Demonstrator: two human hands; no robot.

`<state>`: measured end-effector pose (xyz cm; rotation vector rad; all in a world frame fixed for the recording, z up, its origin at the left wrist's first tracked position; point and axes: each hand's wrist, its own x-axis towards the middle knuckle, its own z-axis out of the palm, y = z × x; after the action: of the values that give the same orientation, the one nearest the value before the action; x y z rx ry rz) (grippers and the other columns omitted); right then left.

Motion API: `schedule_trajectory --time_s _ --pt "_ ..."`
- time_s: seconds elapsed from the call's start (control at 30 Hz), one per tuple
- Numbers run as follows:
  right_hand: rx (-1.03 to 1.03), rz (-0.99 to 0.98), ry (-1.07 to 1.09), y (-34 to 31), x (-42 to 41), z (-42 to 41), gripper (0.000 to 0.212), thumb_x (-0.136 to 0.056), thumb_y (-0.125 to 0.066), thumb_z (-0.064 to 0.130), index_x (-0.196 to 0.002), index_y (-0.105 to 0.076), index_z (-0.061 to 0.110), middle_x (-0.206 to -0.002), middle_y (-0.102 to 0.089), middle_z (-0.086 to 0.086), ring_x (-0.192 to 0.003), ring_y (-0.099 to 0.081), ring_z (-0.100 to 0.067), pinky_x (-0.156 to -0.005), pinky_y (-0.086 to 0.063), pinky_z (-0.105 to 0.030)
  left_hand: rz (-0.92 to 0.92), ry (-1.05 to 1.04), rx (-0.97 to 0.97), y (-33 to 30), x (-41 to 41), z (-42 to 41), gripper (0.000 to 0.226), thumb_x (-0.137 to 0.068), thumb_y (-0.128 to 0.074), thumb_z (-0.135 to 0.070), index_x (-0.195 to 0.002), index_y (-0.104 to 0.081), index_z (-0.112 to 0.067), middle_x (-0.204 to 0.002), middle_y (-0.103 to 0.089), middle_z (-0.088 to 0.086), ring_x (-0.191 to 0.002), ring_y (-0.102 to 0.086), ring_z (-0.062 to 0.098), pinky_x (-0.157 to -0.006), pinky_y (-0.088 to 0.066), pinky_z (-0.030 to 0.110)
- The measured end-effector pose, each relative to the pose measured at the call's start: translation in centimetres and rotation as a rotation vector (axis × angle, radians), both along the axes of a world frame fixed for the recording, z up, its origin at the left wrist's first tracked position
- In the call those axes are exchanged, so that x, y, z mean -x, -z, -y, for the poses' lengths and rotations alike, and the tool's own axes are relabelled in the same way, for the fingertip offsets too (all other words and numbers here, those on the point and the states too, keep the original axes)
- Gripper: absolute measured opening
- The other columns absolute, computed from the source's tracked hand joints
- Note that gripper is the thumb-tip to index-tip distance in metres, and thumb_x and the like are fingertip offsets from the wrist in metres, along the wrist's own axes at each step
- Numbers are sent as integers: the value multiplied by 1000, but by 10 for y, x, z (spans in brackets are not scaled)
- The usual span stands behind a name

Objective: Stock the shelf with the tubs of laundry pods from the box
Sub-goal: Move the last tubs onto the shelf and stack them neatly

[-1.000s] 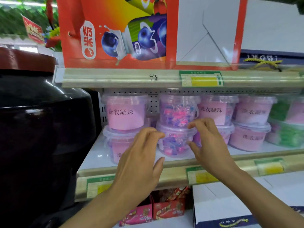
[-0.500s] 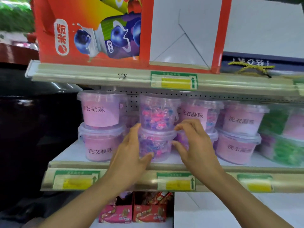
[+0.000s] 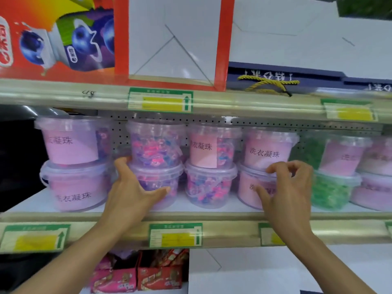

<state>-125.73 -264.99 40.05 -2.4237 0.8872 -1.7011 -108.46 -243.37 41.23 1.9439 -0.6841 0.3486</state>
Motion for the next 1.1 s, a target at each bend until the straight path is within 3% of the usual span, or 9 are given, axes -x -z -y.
schedule_trajectory --time_s 0.1,0.23,0.47,0.7,0.8,0.87,0.97,1.03,1.1 --pt "-6 12 -38 -2 2 6 40 -65 -82 9 -93 -54 12 -112 -37 -12 -103 -44 -34 -76 -46 -39 -15 -11 -20 -3 2 -1 83 -60 -86 -37 -106 -18 -26 -96 -55 -2 -82 -57 25 -70 -44 34" --pt "11 24 -42 -5 13 15 41 -62 -82 0 -91 -55 7 -111 -39 -14 -100 -47 -36 -77 -46 -40 -8 23 -27 -3 9 8 81 -58 -86 -39 -104 -21 -25 -91 -55 -5 -86 -61 28 -71 -49 37" --pt "-2 -23 25 -11 33 32 39 -63 -82 -1 -91 -56 3 -112 -39 -20 -99 -48 -40 -81 -47 -45 4 93 -12 1 20 34 79 -59 -84 -40 -100 -17 -29 -112 -56 1 -98 -60 29 -77 -49 39" --pt "-19 -67 96 -13 39 31 39 -66 -80 0 -96 -56 3 -112 -41 -20 -92 -52 -42 -68 -50 -44 23 98 -17 2 24 43 76 -60 -82 -43 -97 -17 -29 -116 -53 4 -101 -59 31 -81 -50 45" --pt "28 -40 101 -18 36 7 47 -67 -78 1 -106 -53 4 -116 -40 -19 -104 -47 -42 -76 -49 -50 34 151 -32 3 22 39 73 -63 -81 -41 -96 -16 -32 -120 -52 0 -103 -58 28 -82 -51 45" --pt "106 -4 -24 -23 27 -21 44 -69 -75 3 -107 -53 6 -114 -40 -14 -106 -45 -33 -82 -44 -39 31 211 -77 4 19 31 73 -66 -79 -42 -102 -15 -39 -124 -51 -6 -106 -58 22 -84 -51 44" --pt "179 -59 -310 -28 6 -73 26 -79 -65 16 -102 -55 9 -108 -42 -6 -97 -44 -14 -74 -32 -17 71 232 -169 8 17 11 90 -71 -76 -40 -129 -7 -45 -141 -42 -7 -121 -51 19 -94 -46 40" --pt "214 -113 -439 -28 -11 -100 20 -82 -56 22 -99 -57 12 -105 -43 -1 -90 -43 -7 -71 -32 -15 174 160 -180 10 20 -10 97 -76 -73 -38 -141 -1 -40 -146 -34 -11 -128 -42 14 -98 -42 35" --pt "215 -146 -524 -29 -28 -120 17 -83 -56 18 -98 -58 12 -104 -46 -1 -87 -45 -8 -70 -36 -19 316 69 -113 8 23 -34 85 -77 -72 -34 -140 -14 -39 -133 -37 -17 -122 -42 9 -89 -42 29"
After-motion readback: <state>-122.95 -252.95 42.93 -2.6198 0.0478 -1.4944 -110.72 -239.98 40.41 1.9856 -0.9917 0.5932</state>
